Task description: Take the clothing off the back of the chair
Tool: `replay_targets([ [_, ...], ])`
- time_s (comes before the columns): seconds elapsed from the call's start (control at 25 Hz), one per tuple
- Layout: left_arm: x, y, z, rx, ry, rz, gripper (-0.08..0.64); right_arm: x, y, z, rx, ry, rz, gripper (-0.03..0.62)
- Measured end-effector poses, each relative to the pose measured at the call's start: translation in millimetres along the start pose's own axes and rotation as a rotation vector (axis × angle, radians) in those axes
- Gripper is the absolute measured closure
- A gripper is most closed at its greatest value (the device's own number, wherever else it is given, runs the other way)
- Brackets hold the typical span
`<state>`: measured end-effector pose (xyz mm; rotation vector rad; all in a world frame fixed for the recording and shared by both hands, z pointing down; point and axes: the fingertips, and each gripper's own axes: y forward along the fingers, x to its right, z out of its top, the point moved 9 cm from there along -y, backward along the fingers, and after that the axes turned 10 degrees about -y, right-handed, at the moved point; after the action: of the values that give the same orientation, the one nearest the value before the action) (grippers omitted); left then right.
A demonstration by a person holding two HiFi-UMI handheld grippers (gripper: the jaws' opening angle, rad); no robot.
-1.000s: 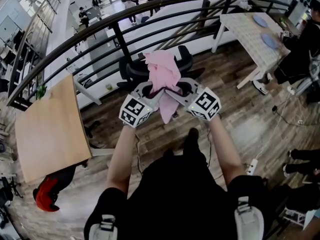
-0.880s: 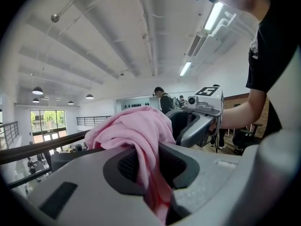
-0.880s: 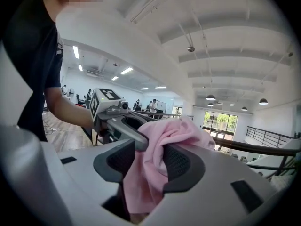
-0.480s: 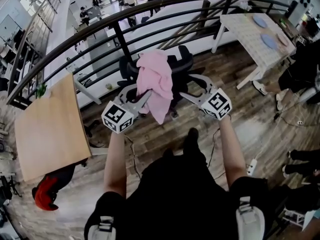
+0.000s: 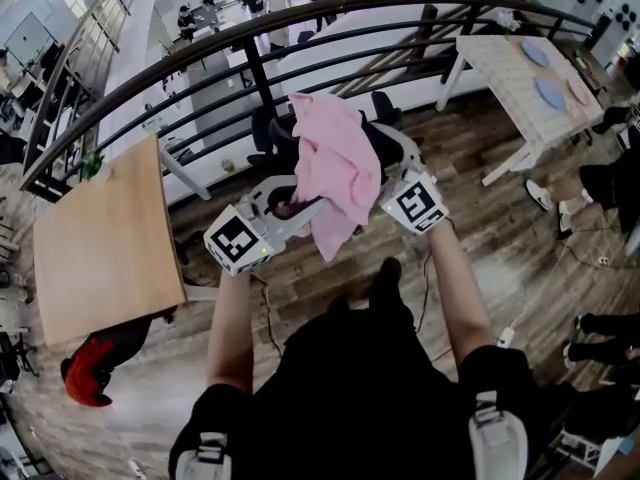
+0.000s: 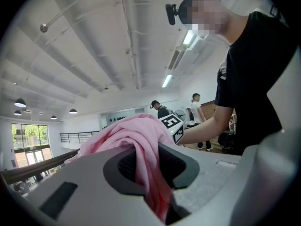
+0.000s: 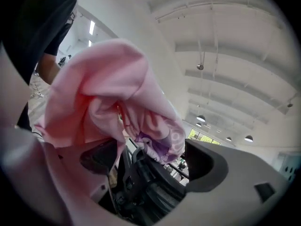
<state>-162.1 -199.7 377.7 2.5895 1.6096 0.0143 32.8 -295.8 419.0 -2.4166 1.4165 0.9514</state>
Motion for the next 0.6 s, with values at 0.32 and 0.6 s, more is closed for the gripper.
replay_targets([
  [0.32,14,1,23,0.023,-0.009,-0.233,0.489,-2,4,24,0.186,0.182,0.092,0.228],
  [0.6,9,1,19,0.035,-0.017,-0.224,0.488,-31,-3,25,0.186,0.267,0.26,0.538],
])
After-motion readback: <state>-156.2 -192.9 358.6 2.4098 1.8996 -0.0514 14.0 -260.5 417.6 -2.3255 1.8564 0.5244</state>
